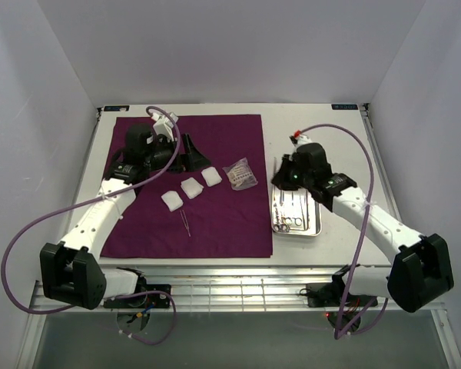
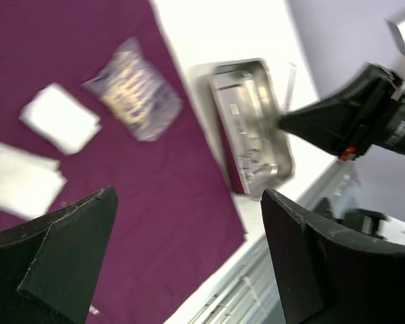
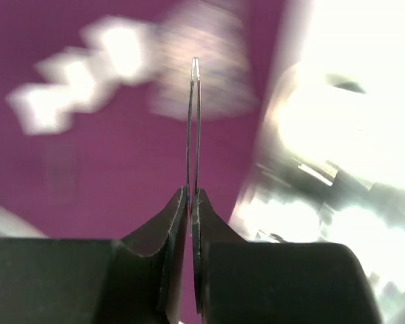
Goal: Prepare the surgical pack
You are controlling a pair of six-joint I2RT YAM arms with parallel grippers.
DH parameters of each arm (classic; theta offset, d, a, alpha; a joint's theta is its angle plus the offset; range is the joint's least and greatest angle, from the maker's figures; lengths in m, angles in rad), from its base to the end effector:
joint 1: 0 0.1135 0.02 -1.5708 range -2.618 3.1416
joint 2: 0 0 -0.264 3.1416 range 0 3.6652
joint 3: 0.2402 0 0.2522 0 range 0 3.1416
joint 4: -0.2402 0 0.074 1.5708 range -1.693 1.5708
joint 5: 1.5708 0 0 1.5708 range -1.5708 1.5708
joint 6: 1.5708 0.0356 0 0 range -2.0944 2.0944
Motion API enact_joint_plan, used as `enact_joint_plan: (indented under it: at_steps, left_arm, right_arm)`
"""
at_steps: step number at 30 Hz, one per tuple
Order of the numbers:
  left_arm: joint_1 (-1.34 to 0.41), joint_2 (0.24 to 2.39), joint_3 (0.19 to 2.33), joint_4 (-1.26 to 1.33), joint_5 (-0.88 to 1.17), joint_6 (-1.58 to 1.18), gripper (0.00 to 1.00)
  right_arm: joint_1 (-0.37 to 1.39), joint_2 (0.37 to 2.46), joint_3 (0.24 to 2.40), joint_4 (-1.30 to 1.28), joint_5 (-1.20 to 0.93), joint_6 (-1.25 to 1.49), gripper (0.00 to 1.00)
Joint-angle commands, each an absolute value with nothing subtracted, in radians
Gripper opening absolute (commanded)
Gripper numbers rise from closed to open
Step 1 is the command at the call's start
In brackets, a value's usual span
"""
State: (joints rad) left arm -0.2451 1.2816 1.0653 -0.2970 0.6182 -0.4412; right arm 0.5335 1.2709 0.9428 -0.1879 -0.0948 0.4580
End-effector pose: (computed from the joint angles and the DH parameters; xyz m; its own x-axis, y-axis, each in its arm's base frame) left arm 0.2730 -0.0896 0.3220 -0.7244 -0.1775 -0.6662 0.4183 0.6550 -0.6293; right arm 0.2466 0.1496 0.2896 -0.6362 0.1354 -0.7595 -0.3298 0.8422 0.4265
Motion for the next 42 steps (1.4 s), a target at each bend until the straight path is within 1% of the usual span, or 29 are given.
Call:
enact_joint_plan:
  at_steps: [1,2,6,12,20,24,25,26,29,31,33,34,36,37,42]
  left_arm:
    - [-0.247,1.282,1.077,-0.423,0.456,-0.351,0.98]
    - [-0.247,1.281,1.071,-0.428,0.445,-0.351,0.98]
    - [-0.245,1.287,1.052,-0.426,0.445,-0.36,0.98]
    - [-0.245,1.29,1.051,-0.428,0.437,-0.357,0.98]
    - [-0.245,1.279,1.031,-0.431,0.416,-0.347,0.98]
    - [-0.245,1.287,1.023,-0.469,0.333,-0.342,0.98]
    - [-0.245,1.301,1.022,-0.507,0.281,-0.339,0.98]
    - [-0.247,1.31,1.022,-0.527,0.261,-0.334,0.97]
    - [-0.245,1.356,1.02,-0.615,0.168,-0.325,0.83]
    - [-0.247,1.376,1.016,-0.643,0.134,-0.308,0.72]
    - [-0.247,1.407,1.012,-0.679,0.111,-0.298,0.72]
    - [-0.25,1.419,1.017,-0.695,0.112,-0.293,0.72]
    - [-0.265,1.456,1.032,-0.742,0.109,-0.285,0.73]
    - [-0.27,1.466,1.037,-0.753,0.107,-0.285,0.74]
    - [-0.31,1.506,1.031,-0.801,0.095,-0.305,0.74]
  right_arm:
    - [0.476,1.204,0.855,-0.526,0.265,0.388,0.08]
    - [0.472,1.192,0.835,-0.54,0.319,0.379,0.08]
    - [0.466,1.206,0.779,-0.575,0.373,0.362,0.08]
    - [0.466,1.267,0.746,-0.523,0.335,0.362,0.08]
    - [0.466,1.347,0.727,-0.48,0.353,0.364,0.08]
    - [0.466,1.361,0.726,-0.468,0.339,0.36,0.08]
    - [0.466,1.364,0.726,-0.465,0.33,0.359,0.08]
    - [0.466,1.37,0.726,-0.465,0.327,0.357,0.08]
    - [0.466,1.381,0.729,-0.472,0.319,0.357,0.09]
    - [0.466,1.382,0.732,-0.477,0.319,0.359,0.13]
    - [0.466,1.376,0.733,-0.48,0.319,0.359,0.15]
    - [0.466,1.374,0.732,-0.482,0.321,0.357,0.18]
    - [0.466,1.37,0.735,-0.485,0.324,0.357,0.2]
    - [0.466,1.368,0.733,-0.485,0.324,0.357,0.23]
    - [0.466,1.358,0.752,-0.499,0.328,0.348,0.28]
